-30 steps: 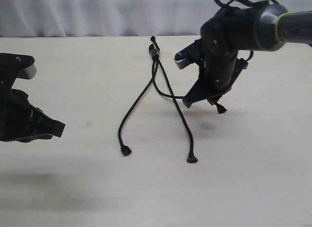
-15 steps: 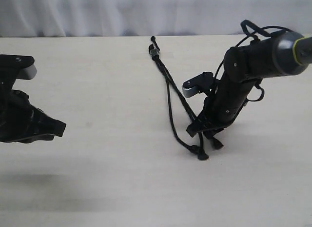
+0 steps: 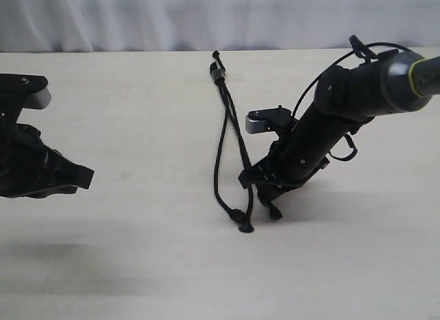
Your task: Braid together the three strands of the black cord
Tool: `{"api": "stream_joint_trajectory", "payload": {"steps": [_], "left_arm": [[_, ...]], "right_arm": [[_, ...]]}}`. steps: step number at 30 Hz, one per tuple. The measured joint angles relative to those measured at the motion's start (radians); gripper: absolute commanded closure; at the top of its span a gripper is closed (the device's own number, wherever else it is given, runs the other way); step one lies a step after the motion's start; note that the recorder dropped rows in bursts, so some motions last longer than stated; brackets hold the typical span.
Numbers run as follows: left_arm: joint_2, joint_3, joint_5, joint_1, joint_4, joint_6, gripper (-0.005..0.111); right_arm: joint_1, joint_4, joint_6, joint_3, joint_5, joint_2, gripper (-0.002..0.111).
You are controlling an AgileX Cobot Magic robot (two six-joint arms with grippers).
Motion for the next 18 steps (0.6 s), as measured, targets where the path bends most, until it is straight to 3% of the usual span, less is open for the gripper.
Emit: {"api": "stream_joint_trajectory", "payload": {"steps": [5,8,12,18], "left_arm": [[0.000,-0.044,0.070,0.000,0.006,-0.005,0.107],[0.000,-0.108,0.140,-0.006,0.040,-0.042,0.107],[0.000,-0.196,0.164,-0.057,0.125,-0.124,0.107],[0.074,-0.274,0.167,-0.259,0.301,-0.347,0.107]], "right_arm": [[-0.009,0.002,0.023,0.002,0.015,-0.023,0.070],[-0.044,0.000,0.035,0.000,0.031,-0.057,0.059],[-0.125,-0.001,0.047,-0.010,0.096,-0.117,0.057],[-0.280,-0.007,0.105,-0.012,0.156,-0.200,0.057]]}}
